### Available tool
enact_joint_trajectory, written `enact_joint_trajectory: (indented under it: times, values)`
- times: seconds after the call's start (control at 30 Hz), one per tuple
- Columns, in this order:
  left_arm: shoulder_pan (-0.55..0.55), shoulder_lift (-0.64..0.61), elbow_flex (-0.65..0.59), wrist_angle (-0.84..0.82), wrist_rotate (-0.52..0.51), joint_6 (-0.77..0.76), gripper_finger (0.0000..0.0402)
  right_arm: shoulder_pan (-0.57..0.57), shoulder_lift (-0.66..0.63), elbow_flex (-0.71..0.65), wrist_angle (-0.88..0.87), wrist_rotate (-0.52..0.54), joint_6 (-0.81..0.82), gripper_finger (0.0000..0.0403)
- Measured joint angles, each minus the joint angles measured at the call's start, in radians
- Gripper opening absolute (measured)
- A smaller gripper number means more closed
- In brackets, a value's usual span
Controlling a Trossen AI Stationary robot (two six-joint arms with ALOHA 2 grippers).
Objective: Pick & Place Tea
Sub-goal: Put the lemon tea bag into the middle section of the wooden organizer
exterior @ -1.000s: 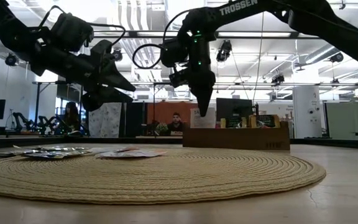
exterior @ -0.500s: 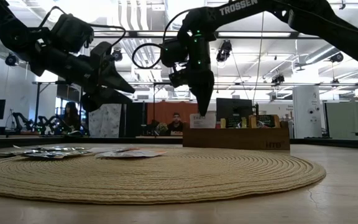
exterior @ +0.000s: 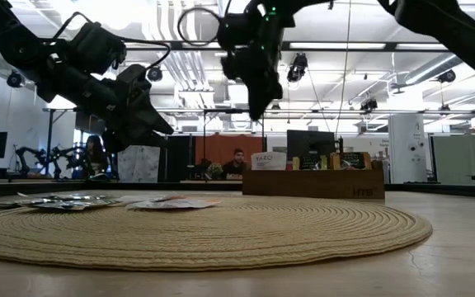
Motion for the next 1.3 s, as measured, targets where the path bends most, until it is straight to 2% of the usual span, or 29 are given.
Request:
enact_joint_trajectory:
  times: [0.13, 0.23, 0.37, 0.6, 0.73, 0.93, 1.07, 1.17, 1.3]
  values:
    - [0.000, 0.000, 0.000, 0.001, 0.000, 0.000, 0.0168, 0.028, -0.016, 0.000, 0.044, -0.109, 0.158, 0.0110]
    - [0.000, 0.000, 0.000, 0.000, 0.005, -0.001, 0.0168, 0.066, -0.018, 0.000, 0.062, -0.113, 0.285, 0.0104]
    - [0.000, 0.000, 0.000, -0.001, 0.068, -0.009, 0.0168, 0.135, -0.019, -0.002, 0.068, -0.104, 0.393, 0.0096]
    - [-0.018, 0.000, 0.000, -0.002, 0.272, -0.007, 0.0167, 0.295, -0.052, -0.002, 0.081, 0.129, 0.616, 0.0082]
    - [-0.033, 0.000, 0.000, -0.001, 0.284, -0.009, 0.0167, 0.363, -0.058, -0.001, 0.079, 0.195, 0.777, 0.0077]
    - [-0.035, 0.000, 0.000, -0.001, 0.279, -0.025, 0.0168, 0.455, -0.056, -0.011, 0.054, 0.288, 0.893, 0.0082]
    - [-0.035, 0.000, 0.000, -0.007, 0.251, -0.102, 0.0168, 0.541, -0.062, -0.009, 0.018, 0.371, 0.999, 0.0084]
    - [-0.038, 0.000, 0.000, -0.027, 0.249, -0.183, 0.0168, 0.609, -0.071, -0.009, 0.006, 0.396, 1.099, 0.0080]
    - [-0.057, 0.000, 0.000, -0.059, 0.300, -0.277, 0.0168, 0.713, -0.071, -0.008, 0.007, 0.455, 1.278, 0.0073]
